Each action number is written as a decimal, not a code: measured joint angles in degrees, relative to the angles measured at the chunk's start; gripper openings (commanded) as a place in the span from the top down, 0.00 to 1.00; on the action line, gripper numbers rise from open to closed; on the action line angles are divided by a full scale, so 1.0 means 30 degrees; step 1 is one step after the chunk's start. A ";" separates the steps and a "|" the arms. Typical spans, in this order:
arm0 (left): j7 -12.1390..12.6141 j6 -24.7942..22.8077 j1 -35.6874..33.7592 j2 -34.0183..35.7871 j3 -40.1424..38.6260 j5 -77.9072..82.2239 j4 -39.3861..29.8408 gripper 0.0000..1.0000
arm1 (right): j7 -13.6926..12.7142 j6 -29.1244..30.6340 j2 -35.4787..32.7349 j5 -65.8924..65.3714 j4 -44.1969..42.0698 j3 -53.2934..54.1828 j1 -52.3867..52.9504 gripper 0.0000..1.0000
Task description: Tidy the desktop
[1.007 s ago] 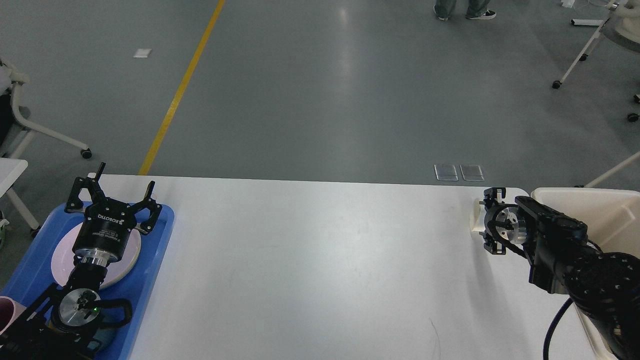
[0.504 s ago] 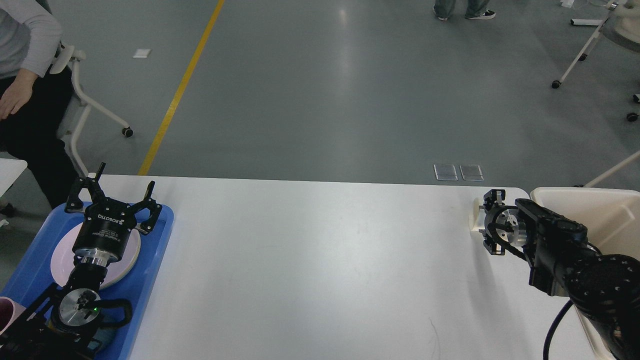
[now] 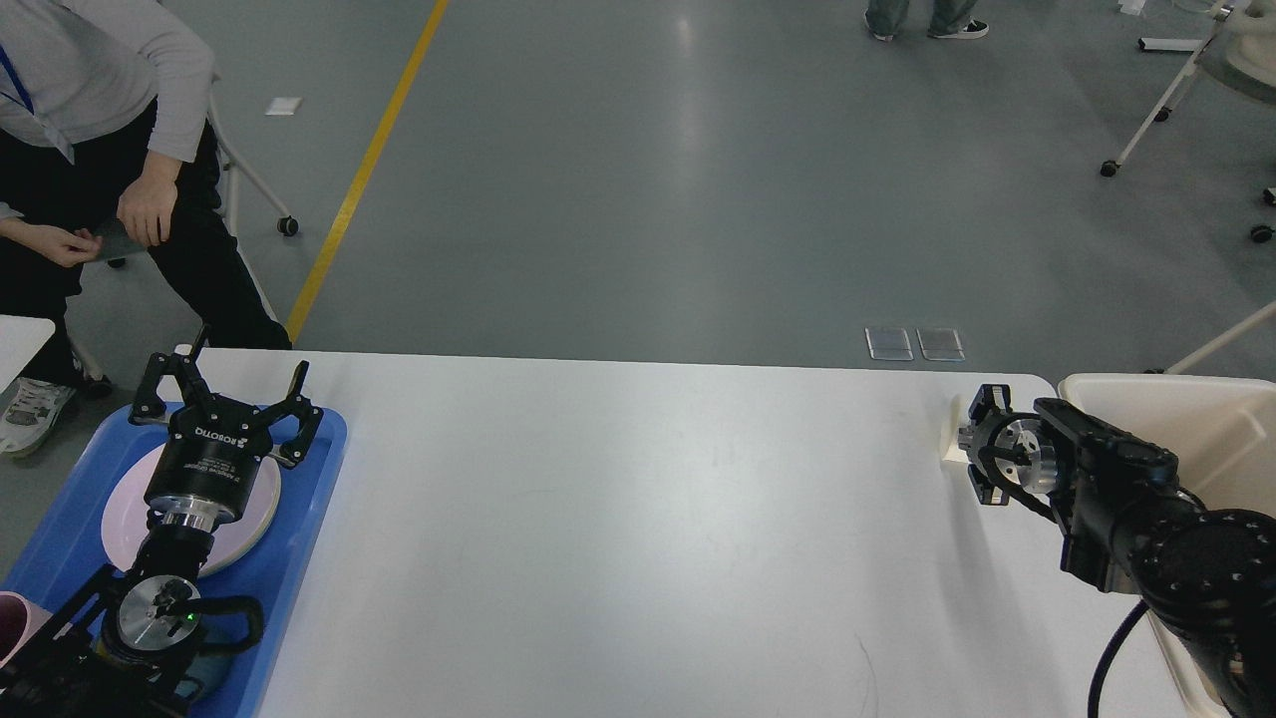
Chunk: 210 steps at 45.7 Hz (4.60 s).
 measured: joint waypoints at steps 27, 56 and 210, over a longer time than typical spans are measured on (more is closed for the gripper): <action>0.0001 0.0009 0.0000 0.0000 0.0000 0.0000 0.0000 0.04 | -0.0314 0.0573 -0.0249 -0.0200 0.0656 0.0082 0.0107 0.33; 0.0032 -0.0019 0.0000 0.0000 0.0000 -0.0001 -0.0003 0.04 | -0.0348 0.5258 -0.5459 -1.0066 1.4584 -0.8940 1.0151 0.00; 0.0031 -0.0022 0.0000 0.0000 0.0000 -0.0001 -0.0015 0.04 | 0.6368 0.1750 -0.0091 -2.4047 1.7989 -1.6190 0.8934 0.13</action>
